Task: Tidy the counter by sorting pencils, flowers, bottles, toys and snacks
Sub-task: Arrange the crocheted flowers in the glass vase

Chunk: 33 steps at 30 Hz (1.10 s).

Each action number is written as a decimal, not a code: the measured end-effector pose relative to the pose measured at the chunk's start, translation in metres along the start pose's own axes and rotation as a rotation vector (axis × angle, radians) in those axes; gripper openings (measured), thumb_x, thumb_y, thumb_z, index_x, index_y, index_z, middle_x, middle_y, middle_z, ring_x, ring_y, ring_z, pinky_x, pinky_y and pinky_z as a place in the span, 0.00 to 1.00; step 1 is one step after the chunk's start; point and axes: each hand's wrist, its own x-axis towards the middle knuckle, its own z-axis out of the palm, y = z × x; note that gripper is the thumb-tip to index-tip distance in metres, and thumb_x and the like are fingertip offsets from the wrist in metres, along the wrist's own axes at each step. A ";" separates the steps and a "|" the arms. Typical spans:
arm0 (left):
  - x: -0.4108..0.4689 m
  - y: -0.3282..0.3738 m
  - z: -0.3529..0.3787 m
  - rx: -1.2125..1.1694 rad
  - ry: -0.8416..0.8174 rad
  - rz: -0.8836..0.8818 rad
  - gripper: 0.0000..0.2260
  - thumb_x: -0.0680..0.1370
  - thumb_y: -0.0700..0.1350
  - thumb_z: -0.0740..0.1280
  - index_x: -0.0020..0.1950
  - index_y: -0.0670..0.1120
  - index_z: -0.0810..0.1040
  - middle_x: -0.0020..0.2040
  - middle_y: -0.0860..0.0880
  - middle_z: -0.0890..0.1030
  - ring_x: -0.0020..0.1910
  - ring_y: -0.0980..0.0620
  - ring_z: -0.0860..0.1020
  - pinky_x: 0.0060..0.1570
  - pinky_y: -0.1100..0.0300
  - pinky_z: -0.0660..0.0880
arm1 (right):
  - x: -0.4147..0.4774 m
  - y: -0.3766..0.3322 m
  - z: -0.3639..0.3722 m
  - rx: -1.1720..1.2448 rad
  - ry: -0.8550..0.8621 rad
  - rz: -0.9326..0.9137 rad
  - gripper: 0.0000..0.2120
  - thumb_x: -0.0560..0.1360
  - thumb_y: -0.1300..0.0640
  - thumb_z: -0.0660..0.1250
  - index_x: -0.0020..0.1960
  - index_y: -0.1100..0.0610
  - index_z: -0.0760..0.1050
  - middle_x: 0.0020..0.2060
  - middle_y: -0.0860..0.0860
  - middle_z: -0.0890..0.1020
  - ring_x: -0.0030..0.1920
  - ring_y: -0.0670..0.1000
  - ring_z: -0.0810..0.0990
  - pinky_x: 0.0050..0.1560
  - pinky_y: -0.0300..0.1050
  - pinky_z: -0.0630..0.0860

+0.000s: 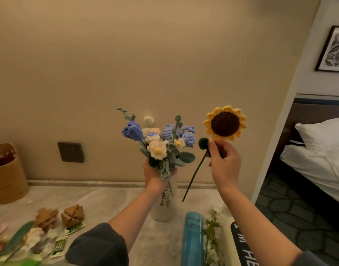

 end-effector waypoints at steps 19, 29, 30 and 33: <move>-0.007 0.022 -0.026 -0.066 -0.125 0.114 0.31 0.61 0.37 0.81 0.60 0.45 0.72 0.54 0.51 0.77 0.57 0.54 0.76 0.52 0.70 0.70 | 0.094 -0.132 0.073 0.109 0.138 -0.362 0.09 0.79 0.55 0.65 0.53 0.59 0.79 0.41 0.46 0.79 0.42 0.42 0.75 0.45 0.32 0.69; 0.010 0.004 -0.027 -0.153 -0.072 0.142 0.32 0.60 0.29 0.79 0.61 0.44 0.72 0.54 0.53 0.79 0.49 0.70 0.78 0.45 0.72 0.76 | 0.089 -0.105 0.101 0.141 0.062 -0.293 0.10 0.78 0.55 0.67 0.55 0.59 0.80 0.49 0.54 0.83 0.52 0.52 0.81 0.55 0.49 0.77; 0.011 0.003 -0.029 -0.152 -0.088 0.136 0.31 0.61 0.29 0.79 0.60 0.45 0.73 0.53 0.55 0.79 0.47 0.72 0.78 0.42 0.75 0.74 | 0.090 -0.100 0.102 0.134 0.045 -0.283 0.10 0.78 0.54 0.67 0.55 0.59 0.80 0.49 0.54 0.83 0.52 0.53 0.81 0.55 0.51 0.77; 0.013 0.004 -0.040 -0.128 -0.173 0.101 0.27 0.63 0.33 0.79 0.57 0.51 0.76 0.52 0.56 0.81 0.48 0.67 0.79 0.40 0.75 0.74 | 0.090 -0.090 0.105 0.118 0.006 -0.268 0.10 0.78 0.53 0.67 0.55 0.58 0.80 0.47 0.51 0.82 0.50 0.54 0.81 0.53 0.57 0.78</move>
